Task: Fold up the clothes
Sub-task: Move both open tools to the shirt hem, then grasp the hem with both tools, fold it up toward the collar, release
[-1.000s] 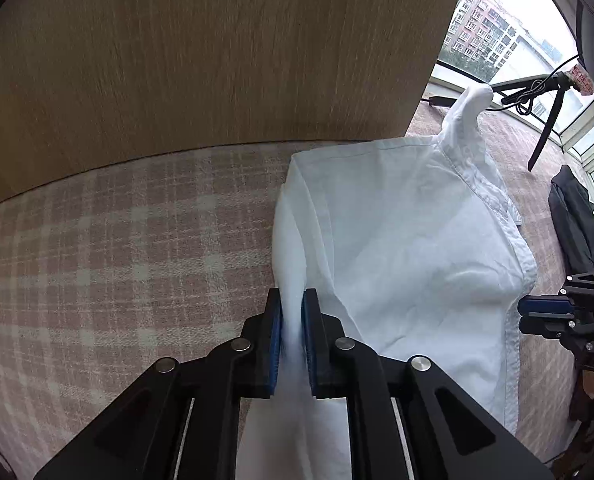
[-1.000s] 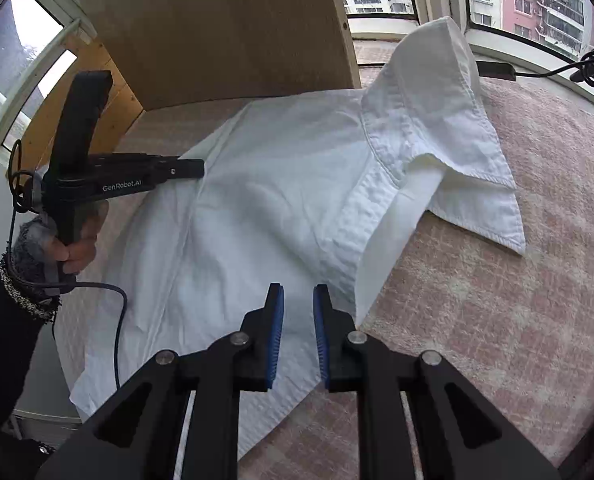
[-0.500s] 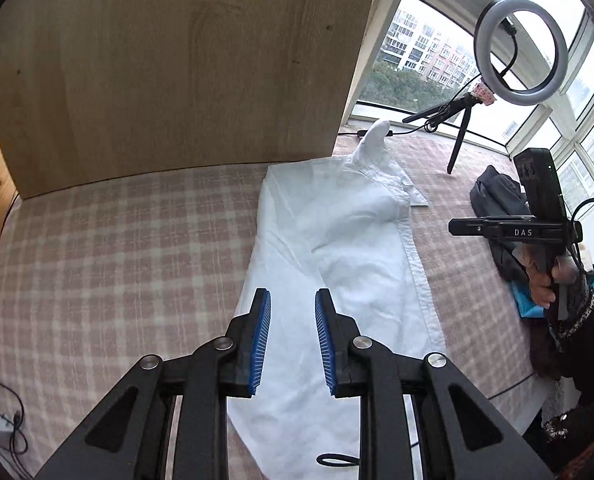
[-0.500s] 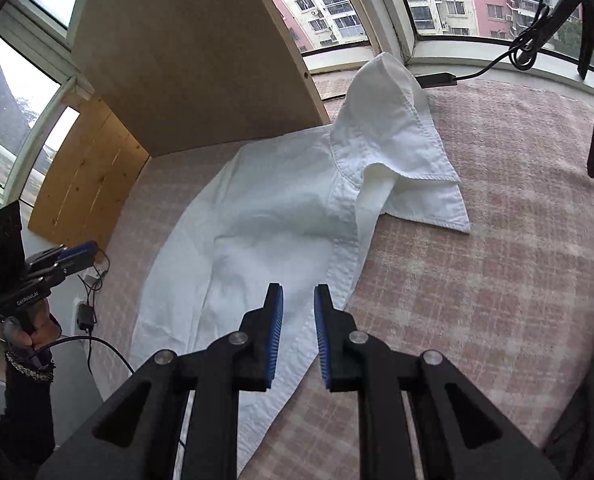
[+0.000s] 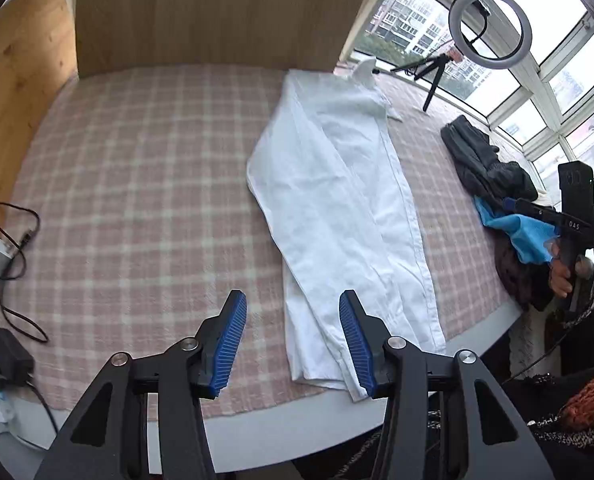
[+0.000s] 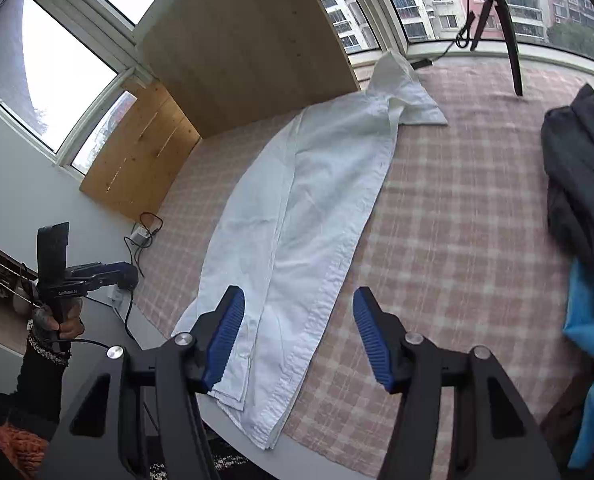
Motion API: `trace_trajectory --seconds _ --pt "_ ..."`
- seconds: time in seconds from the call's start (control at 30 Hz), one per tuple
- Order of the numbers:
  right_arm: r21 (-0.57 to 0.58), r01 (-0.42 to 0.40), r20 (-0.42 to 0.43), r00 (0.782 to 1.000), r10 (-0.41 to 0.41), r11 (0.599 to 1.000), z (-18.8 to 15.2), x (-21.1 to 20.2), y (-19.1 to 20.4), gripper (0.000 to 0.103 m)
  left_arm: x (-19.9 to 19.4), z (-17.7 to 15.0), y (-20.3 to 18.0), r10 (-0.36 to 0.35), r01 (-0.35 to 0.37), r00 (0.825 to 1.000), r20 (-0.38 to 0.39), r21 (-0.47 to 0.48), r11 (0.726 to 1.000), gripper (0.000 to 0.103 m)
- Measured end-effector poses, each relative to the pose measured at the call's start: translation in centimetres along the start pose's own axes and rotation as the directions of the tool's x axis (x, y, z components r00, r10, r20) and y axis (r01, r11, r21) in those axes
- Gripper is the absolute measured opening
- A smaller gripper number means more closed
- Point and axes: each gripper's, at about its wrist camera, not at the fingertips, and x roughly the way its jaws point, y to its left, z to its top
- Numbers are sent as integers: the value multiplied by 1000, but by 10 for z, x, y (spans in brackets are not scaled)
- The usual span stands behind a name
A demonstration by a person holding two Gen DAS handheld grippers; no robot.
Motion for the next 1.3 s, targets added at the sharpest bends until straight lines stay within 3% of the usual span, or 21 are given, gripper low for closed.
trace_trajectory --seconds 0.07,0.1,0.17,0.27,0.37,0.63,0.83,0.93,0.97,1.0,1.03,1.17,1.3 --pt "79 7 -40 999 -4 997 -32 30 3 50 27 -10 2 -46 48 996 -72 31 998 43" --pt "74 33 -60 998 -28 997 -43 44 10 39 36 -13 2 -47 52 995 -86 61 997 43" --pt "58 89 -88 993 -84 994 -62 67 25 31 50 -18 2 -39 52 993 -107 117 992 43" --pt "90 134 -80 989 -127 987 -79 81 38 31 69 -25 6 -49 73 986 -162 150 986 43" --pt "150 195 -80 979 -185 969 -96 80 35 32 82 -38 9 14 35 980 -200 236 971 43" --pt "275 235 -107 971 -213 932 -132 80 22 41 74 -45 -5 -111 163 968 -227 226 960 47" --pt "138 260 -120 962 -244 956 -140 88 39 43 88 -46 -13 -60 127 965 -256 256 958 51" --pt "44 288 -117 952 -281 957 -143 89 47 41 94 -47 -15 -34 109 963 -266 270 957 46" --pt "37 275 -120 956 -269 961 -143 90 46 34 96 -48 -16 -26 103 963 -270 274 956 33" --pt "33 258 -123 960 -252 966 -144 90 45 17 98 -49 -17 -24 105 959 -283 273 956 21" --pt "30 240 -127 964 -234 970 -144 91 44 15 99 -49 -17 -30 110 958 -286 267 957 13" --pt "37 179 -136 976 -173 983 -142 92 42 9 100 -49 -15 -72 141 954 -290 225 964 6" --pt "127 37 -84 996 -26 991 -133 73 36 6 85 -38 -6 -202 238 944 -259 113 965 4"
